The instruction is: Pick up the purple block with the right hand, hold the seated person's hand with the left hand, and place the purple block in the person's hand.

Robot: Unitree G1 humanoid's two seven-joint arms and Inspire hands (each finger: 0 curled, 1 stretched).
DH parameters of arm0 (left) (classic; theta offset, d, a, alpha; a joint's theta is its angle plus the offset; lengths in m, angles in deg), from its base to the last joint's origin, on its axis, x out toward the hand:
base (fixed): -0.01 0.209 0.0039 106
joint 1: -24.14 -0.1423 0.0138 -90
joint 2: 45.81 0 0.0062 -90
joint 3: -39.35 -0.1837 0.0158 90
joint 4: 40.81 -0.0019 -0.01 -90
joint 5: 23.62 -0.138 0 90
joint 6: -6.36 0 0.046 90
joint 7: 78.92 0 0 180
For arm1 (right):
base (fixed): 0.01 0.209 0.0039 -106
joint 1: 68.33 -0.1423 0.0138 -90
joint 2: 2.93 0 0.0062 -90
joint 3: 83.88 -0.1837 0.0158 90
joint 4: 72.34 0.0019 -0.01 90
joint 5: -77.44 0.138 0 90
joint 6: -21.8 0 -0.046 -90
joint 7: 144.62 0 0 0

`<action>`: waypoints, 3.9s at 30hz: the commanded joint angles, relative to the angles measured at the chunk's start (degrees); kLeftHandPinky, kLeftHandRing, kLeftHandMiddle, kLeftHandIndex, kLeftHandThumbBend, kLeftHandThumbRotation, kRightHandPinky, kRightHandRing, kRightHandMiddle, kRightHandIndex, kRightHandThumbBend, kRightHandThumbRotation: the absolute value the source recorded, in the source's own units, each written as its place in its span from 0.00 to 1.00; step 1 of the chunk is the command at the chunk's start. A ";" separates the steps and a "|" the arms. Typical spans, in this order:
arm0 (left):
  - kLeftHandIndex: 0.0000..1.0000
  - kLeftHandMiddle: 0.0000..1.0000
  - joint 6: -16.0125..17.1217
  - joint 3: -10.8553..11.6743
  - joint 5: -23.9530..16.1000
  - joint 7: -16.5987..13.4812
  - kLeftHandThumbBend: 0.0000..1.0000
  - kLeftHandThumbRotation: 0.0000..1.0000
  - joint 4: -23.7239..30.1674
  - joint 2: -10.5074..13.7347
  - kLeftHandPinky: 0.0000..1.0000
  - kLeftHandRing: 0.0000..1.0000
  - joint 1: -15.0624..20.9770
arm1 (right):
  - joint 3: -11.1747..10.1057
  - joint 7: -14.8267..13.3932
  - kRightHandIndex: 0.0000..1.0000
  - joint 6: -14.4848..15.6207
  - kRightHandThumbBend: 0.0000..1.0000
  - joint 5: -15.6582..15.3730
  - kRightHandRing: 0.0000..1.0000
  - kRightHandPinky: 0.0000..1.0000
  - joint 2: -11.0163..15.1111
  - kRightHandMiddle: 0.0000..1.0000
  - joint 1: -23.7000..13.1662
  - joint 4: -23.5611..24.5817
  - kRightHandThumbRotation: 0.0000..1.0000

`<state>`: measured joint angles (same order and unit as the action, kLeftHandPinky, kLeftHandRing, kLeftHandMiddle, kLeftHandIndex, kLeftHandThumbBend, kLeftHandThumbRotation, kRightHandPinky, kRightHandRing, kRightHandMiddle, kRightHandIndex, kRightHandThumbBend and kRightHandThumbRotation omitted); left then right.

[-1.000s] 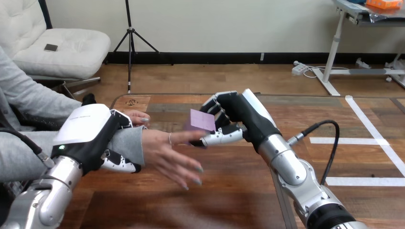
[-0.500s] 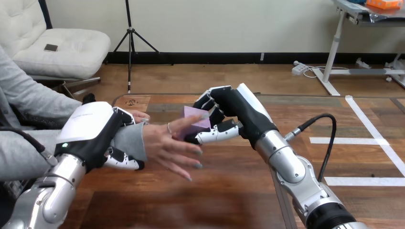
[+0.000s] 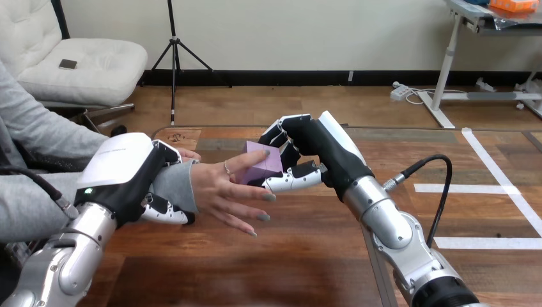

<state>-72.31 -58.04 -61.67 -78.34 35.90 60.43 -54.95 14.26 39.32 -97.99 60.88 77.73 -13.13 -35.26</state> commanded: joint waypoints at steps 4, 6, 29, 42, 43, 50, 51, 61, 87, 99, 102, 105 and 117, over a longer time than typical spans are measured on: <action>0.31 0.29 2.26 0.60 1.78 -1.56 0.77 0.00 5.79 -2.05 0.18 0.23 13.70 | 0.26 1.36 0.43 -3.96 0.79 2.20 0.34 0.31 -0.94 0.39 -1.69 6.42 0.00; 0.31 0.29 2.10 0.66 1.87 -1.30 0.77 0.00 5.88 -2.03 0.18 0.23 13.91 | 0.29 1.37 0.43 -3.98 0.79 2.22 0.33 0.31 -0.96 0.38 -1.62 6.49 0.00; 0.31 0.29 2.92 1.09 2.07 -1.80 0.78 0.00 5.28 -1.87 0.17 0.23 15.51 | 0.47 2.45 0.43 -3.33 0.80 2.62 0.33 0.31 -1.00 0.38 -0.91 7.00 0.00; 0.31 0.29 2.28 1.13 2.10 -1.34 0.79 0.00 6.25 -2.13 0.17 0.23 14.93 | 0.65 3.22 0.44 -2.07 0.79 2.37 0.35 0.32 -0.62 0.39 -0.59 7.55 0.00; 0.31 0.30 1.90 1.04 1.73 -1.10 0.80 0.00 6.67 -2.00 0.17 0.23 14.73 | 0.66 3.40 0.44 -1.77 0.80 2.37 0.35 0.32 -0.54 0.40 -0.54 7.68 0.00; 0.41 0.39 2.05 0.58 -0.96 -1.63 0.82 0.03 8.09 -0.92 0.25 0.32 13.89 | 0.33 4.96 0.48 -0.25 0.85 3.28 0.41 0.36 -0.44 0.45 -0.19 8.43 0.01; 0.43 0.40 2.23 0.60 -1.12 -1.83 0.82 0.05 8.13 -0.88 0.26 0.33 13.82 | 0.27 5.15 0.49 -0.05 0.85 3.40 0.41 0.36 -0.45 0.45 -0.14 8.52 0.01; 0.58 0.54 3.24 1.05 -0.58 -1.65 0.85 0.26 9.50 -0.44 0.37 0.47 12.33 | -0.29 8.02 0.54 2.64 0.92 5.54 0.48 0.42 -0.11 0.51 0.91 10.68 0.18; 0.65 0.62 7.41 3.79 14.33 6.32 0.89 0.87 10.99 -0.52 0.43 0.55 9.08 | -1.24 13.41 0.75 4.76 0.99 9.06 0.71 0.65 2.06 0.73 3.49 14.43 0.82; 0.65 0.65 6.92 4.80 18.50 7.51 0.90 0.91 15.06 -1.36 0.47 0.61 4.39 | -3.33 15.57 0.77 7.82 1.00 14.27 0.75 0.65 1.31 0.76 6.20 17.31 0.90; 0.65 0.66 7.80 5.09 20.20 7.81 0.89 0.91 15.09 -1.63 0.49 0.63 3.31 | -3.41 15.89 0.78 7.92 1.00 14.89 0.77 0.67 1.60 0.77 7.02 18.14 0.93; 0.66 0.67 7.90 5.41 22.02 8.48 0.91 0.91 15.66 -2.00 0.49 0.64 1.98 | -3.53 16.07 0.79 7.65 0.98 15.42 0.78 0.68 1.91 0.78 7.95 19.00 0.95; 0.65 0.67 9.83 5.97 33.75 11.64 0.96 0.91 16.91 -5.48 0.52 0.65 -3.99 | -5.26 18.48 0.80 7.64 0.99 19.46 0.79 0.70 2.96 0.80 11.49 22.33 1.00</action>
<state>-62.87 -53.39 -32.01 -68.01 51.68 56.93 -56.31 11.70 57.01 -90.51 77.76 79.39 -1.30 -16.75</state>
